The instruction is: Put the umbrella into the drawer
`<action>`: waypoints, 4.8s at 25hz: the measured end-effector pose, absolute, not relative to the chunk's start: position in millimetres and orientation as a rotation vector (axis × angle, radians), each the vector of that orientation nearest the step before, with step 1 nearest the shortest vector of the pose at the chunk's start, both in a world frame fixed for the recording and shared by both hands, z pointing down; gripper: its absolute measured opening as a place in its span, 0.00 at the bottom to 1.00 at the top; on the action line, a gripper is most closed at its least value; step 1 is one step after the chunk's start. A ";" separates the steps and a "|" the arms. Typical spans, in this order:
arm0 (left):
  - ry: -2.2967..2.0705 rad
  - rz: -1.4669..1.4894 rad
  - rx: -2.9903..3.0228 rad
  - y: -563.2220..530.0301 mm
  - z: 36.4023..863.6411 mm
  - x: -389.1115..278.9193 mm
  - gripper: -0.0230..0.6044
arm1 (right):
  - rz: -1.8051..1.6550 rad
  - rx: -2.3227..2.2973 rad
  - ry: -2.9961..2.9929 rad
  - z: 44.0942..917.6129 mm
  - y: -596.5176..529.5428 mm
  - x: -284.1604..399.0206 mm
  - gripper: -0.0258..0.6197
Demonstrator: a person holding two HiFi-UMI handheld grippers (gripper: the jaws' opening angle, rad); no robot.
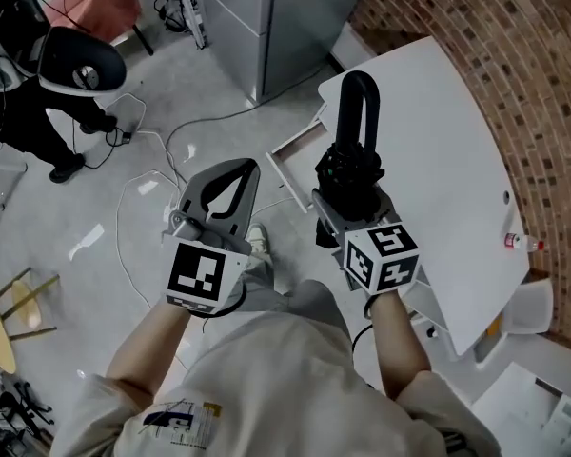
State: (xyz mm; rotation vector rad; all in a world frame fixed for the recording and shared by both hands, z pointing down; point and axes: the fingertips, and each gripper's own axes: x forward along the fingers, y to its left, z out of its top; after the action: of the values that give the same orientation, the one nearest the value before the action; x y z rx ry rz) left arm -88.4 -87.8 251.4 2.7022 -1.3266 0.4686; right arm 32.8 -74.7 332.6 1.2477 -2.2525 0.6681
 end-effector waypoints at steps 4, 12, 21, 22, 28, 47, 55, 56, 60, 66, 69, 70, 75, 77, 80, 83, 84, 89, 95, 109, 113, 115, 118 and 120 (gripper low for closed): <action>-1.280 0.488 2.711 -114.3 277.0 -89.6 0.05 | 0.739 1.292 -2.197 365.1 -98.5 29.6 0.45; -1.254 0.516 2.618 -154.8 347.1 -79.0 0.05 | 0.869 1.354 -2.113 439.8 -135.2 42.9 0.45; -1.284 0.567 2.511 -189.0 438.7 -66.9 0.05 | 0.956 1.312 -2.020 542.1 -163.1 59.9 0.45; -1.282 0.554 2.502 -193.6 449.5 -63.8 0.05 | 0.962 1.310 -2.006 555.7 -167.8 64.5 0.45; -1.278 0.539 2.474 -205.3 505.8 -49.4 0.05 | 1.004 1.288 -1.948 634.3 -178.4 75.6 0.45; -1.235 0.647 2.360 -229.6 754.3 -19.5 0.05 | 0.929 1.192 -1.841 874.4 -214.9 107.3 0.45; -1.226 0.658 2.280 -227.2 820.7 -14.8 0.05 | 0.985 1.169 -1.814 953.6 -211.6 114.8 0.45; -1.223 0.663 2.277 -227.8 827.8 -13.9 0.05 | 1.001 1.167 -1.808 962.1 -211.4 115.3 0.45; -1.206 0.675 2.281 -228.3 851.5 -8.7 0.05 | 1.036 1.161 -1.775 992.5 -209.0 118.9 0.45; -1.178 0.691 2.255 -225.7 882.3 -6.9 0.05 | 1.086 1.153 -1.761 1025.2 -204.1 121.9 0.45; -1.154 0.698 2.238 -223.4 892.7 -6.4 0.05 | 1.098 1.148 -1.768 1036.4 -202.4 123.0 0.45; -1.146 0.702 2.236 -222.2 895.6 -5.9 0.05 | 1.096 1.145 -1.766 1040.2 -201.3 123.8 0.45; -1.094 0.698 2.267 -217.9 907.5 3.6 0.05 | 1.057 1.135 -1.797 1054.8 -200.3 128.2 0.47; -1.087 0.701 2.279 -217.8 909.5 5.7 0.05 | 1.054 1.139 -1.823 1055.6 -201.3 128.6 0.47; -1.074 0.707 2.280 -217.1 912.8 8.2 0.05 | 1.058 1.154 -1.851 1055.4 -202.3 127.6 0.48; -1.055 0.717 2.283 -215.5 913.5 12.0 0.05 | 1.079 1.179 -1.843 1056.9 -202.1 128.4 0.51; -1.047 0.721 2.286 -214.8 912.9 13.3 0.05 | 1.092 1.189 -1.830 1057.4 -201.4 129.5 0.52; -1.021 0.729 2.285 -213.4 902.0 11.9 0.05 | 1.144 1.236 -1.760 1047.9 -194.4 133.7 0.57; -1.043 0.734 2.298 -220.4 866.2 4.7 0.05 | 1.152 1.298 -1.732 1003.8 -191.5 137.1 0.58; -1.148 0.674 2.333 -245.2 703.6 -18.1 0.05 | 0.942 1.539 -1.812 801.7 -224.6 128.3 0.16; -1.157 0.664 2.359 -242.3 654.6 -24.1 0.05 | 0.887 1.547 -1.867 737.7 -223.9 114.5 0.11; -1.162 0.648 2.362 -239.2 629.3 -28.2 0.05 | 0.886 1.551 -1.905 704.5 -222.0 105.4 0.09; -1.177 0.621 2.368 -235.7 589.0 -34.2 0.05 | 0.868 1.561 -1.966 652.4 -223.9 93.9 0.08; -1.197 0.604 2.378 -234.7 559.8 -38.9 0.05 | 0.854 1.563 -2.007 616.6 -227.3 87.0 0.07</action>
State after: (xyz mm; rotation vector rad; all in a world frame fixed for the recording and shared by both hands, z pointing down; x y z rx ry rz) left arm -38.9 -234.7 559.8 2.3775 -1.1970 0.6038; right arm 87.0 -227.3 616.6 1.5632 -2.0073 0.8539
